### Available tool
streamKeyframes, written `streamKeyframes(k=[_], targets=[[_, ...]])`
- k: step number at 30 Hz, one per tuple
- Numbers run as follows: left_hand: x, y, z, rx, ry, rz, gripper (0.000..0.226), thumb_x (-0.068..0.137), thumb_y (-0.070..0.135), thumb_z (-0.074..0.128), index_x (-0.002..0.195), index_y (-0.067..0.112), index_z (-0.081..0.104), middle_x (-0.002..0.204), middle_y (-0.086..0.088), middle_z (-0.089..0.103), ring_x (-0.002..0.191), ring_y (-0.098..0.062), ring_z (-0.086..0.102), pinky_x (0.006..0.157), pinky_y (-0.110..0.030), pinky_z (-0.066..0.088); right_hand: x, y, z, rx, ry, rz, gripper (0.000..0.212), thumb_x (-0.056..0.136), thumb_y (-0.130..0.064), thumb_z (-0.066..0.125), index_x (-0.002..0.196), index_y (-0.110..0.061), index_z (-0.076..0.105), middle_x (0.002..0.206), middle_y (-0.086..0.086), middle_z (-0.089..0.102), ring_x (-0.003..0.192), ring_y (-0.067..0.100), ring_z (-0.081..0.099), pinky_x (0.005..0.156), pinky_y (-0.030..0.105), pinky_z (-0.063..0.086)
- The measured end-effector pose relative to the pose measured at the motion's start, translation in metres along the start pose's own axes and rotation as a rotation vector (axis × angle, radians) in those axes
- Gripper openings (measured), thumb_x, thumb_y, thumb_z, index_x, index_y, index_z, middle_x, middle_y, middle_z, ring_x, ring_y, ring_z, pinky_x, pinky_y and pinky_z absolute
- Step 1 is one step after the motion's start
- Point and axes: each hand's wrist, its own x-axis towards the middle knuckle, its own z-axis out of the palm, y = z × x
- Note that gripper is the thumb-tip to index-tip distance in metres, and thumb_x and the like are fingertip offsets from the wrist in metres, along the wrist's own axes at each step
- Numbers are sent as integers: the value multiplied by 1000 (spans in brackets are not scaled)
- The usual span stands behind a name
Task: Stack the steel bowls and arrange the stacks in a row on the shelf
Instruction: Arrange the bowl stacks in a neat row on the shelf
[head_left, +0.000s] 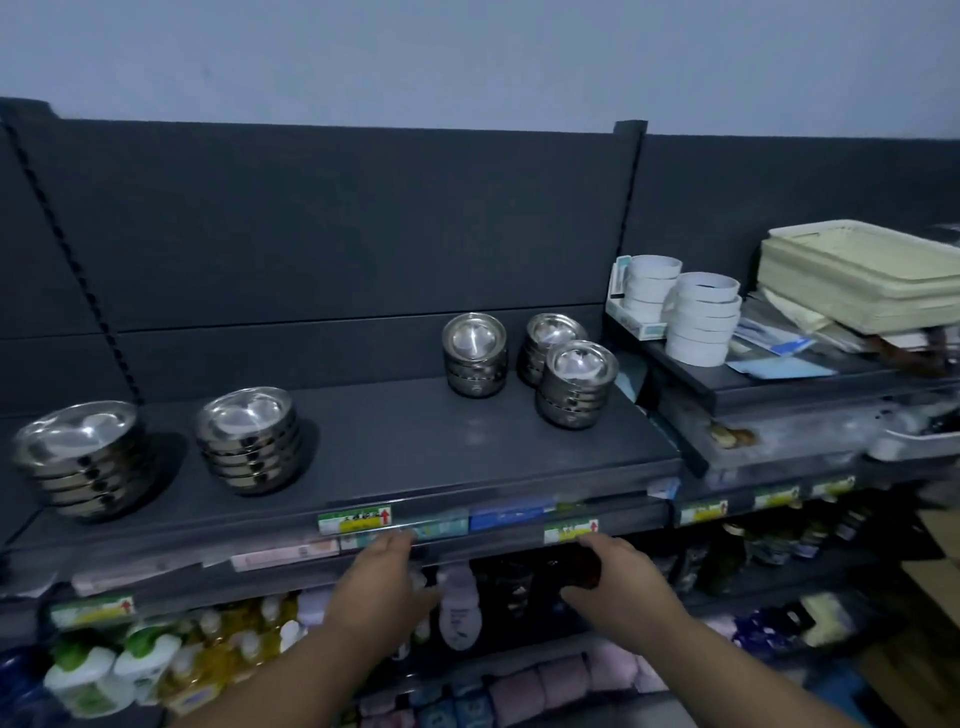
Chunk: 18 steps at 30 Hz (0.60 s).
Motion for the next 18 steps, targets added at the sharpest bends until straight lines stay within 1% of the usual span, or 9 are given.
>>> streamKeyframes(k=[3, 8, 11, 14, 16, 18], targets=[[16, 24, 10, -6, 6, 34, 76, 85, 49, 61, 147, 20, 29, 151, 0, 33, 137, -17, 35, 109, -25, 32, 7, 21, -15, 13, 16, 33, 70, 83, -38, 69, 144, -22, 40, 141, 3, 46, 121, 19, 52, 94, 24, 45], [68, 46, 10, -38, 36, 50, 73, 81, 47, 66, 142, 19, 37, 144, 0, 42, 130, -17, 43, 105, -25, 35, 43, 28, -28, 40, 36, 30, 69, 85, -39, 68, 145, -21, 39, 143, 1, 46, 125, 17, 49, 96, 22, 41], [113, 45, 5, -101, 46, 44, 71, 82, 44, 68, 141, 17, 38, 144, -2, 42, 130, -17, 43, 104, -22, 32, 82, 16, -34, 47, 51, 3, 67, 84, -38, 67, 143, -22, 41, 140, -1, 50, 125, 15, 49, 94, 17, 37], [165, 36, -4, -174, 60, -5, 71, 82, 42, 69, 141, 17, 38, 145, -4, 41, 131, -19, 43, 104, -24, 32, 133, -7, -36, 82, 72, -9, 66, 80, -37, 70, 140, -23, 46, 136, -1, 56, 122, 14, 53, 91, 14, 37], [202, 27, -11, -209, 65, -45, 74, 82, 42, 69, 142, 16, 36, 145, -7, 41, 132, -21, 42, 107, -28, 32, 169, -25, -36, 106, 79, -18, 67, 78, -37, 73, 138, -22, 47, 134, -2, 58, 122, 13, 55, 92, 13, 37], [237, 18, -18, -227, 72, -84, 77, 81, 44, 69, 143, 16, 34, 146, -8, 41, 133, -23, 41, 107, -31, 33, 204, -43, -31, 128, 69, -36, 69, 76, -35, 76, 138, -20, 48, 133, -2, 60, 121, 12, 56, 98, 15, 38]])
